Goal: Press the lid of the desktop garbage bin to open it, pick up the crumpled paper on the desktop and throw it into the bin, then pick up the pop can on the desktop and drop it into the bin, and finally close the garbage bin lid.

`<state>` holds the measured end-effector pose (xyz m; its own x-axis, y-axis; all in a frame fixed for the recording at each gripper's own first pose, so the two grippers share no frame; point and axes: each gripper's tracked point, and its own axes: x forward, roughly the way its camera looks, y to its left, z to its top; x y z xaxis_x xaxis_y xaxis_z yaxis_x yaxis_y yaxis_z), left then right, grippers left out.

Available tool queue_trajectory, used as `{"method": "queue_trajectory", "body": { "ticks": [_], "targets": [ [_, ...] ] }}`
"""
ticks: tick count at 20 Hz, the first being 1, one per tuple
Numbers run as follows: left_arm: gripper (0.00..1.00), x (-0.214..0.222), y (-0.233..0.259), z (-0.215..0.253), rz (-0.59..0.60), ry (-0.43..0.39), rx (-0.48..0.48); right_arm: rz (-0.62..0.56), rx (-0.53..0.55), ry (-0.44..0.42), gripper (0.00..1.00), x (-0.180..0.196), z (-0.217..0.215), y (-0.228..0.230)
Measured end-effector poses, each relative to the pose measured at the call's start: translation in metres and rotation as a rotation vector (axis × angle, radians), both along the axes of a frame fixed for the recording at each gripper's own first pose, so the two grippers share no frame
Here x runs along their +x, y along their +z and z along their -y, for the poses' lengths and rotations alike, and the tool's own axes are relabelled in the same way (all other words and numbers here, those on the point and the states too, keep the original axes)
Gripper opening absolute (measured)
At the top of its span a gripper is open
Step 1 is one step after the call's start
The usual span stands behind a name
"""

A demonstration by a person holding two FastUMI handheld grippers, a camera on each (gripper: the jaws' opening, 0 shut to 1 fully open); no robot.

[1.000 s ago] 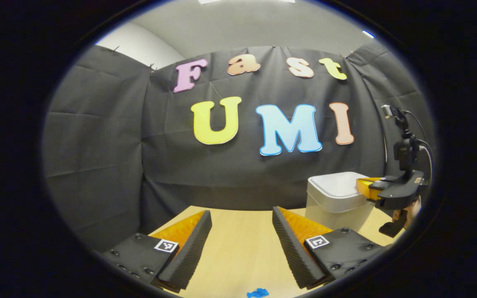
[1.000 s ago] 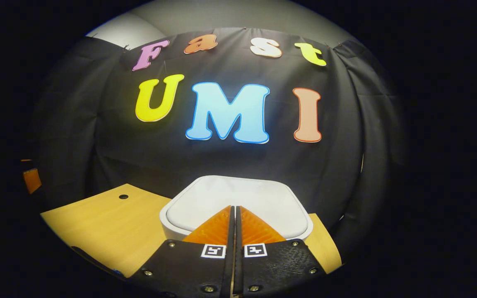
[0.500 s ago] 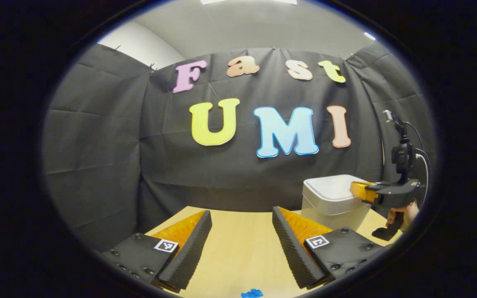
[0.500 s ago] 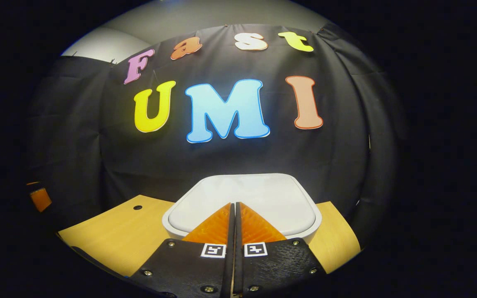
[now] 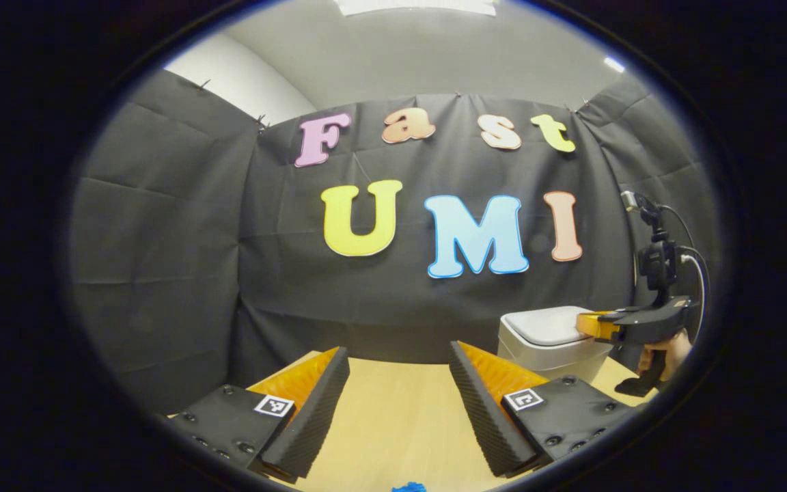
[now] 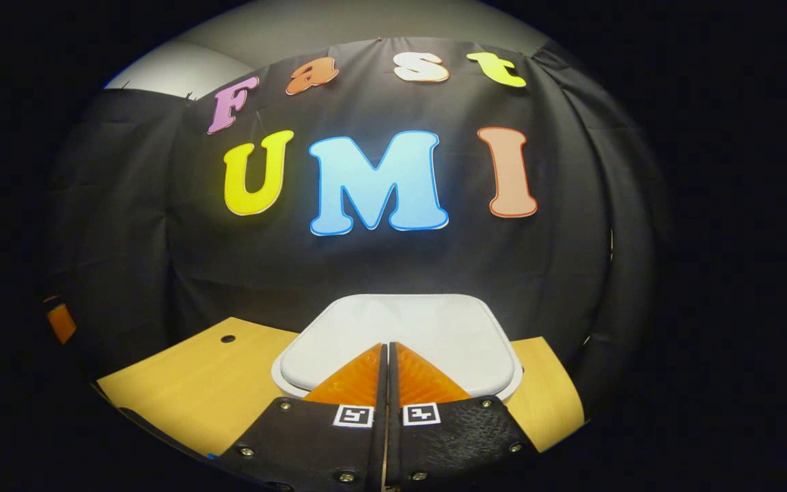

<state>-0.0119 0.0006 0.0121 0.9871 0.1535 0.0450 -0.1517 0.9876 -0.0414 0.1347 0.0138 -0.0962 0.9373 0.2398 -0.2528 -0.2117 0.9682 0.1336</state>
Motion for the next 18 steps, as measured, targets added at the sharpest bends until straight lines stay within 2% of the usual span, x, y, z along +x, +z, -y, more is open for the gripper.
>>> {"method": "queue_trajectory", "body": {
  "ticks": [3, 5, 11, 18],
  "targets": [
    [1.0, -0.005, -0.006, 0.0, -0.018, 0.009, -0.003, 0.073, -0.055, -0.017, 0.02, -0.003, 0.002, 0.018],
    [1.0, -0.009, -0.009, -0.001, -0.025, 0.012, 0.003, 0.111, -0.05, -0.024, 0.02, -0.005, 0.002, 0.032],
    [1.0, -0.02, -0.01, -0.007, -0.029, 0.01, 0.009, 0.153, 0.034, -0.058, 0.01, -0.015, 0.008, 0.061],
    [1.0, -0.023, -0.024, -0.009, -0.057, -0.023, -0.003, 0.144, 0.043, -0.073, 0.01, -0.044, 0.013, 0.068]
  ]
}}
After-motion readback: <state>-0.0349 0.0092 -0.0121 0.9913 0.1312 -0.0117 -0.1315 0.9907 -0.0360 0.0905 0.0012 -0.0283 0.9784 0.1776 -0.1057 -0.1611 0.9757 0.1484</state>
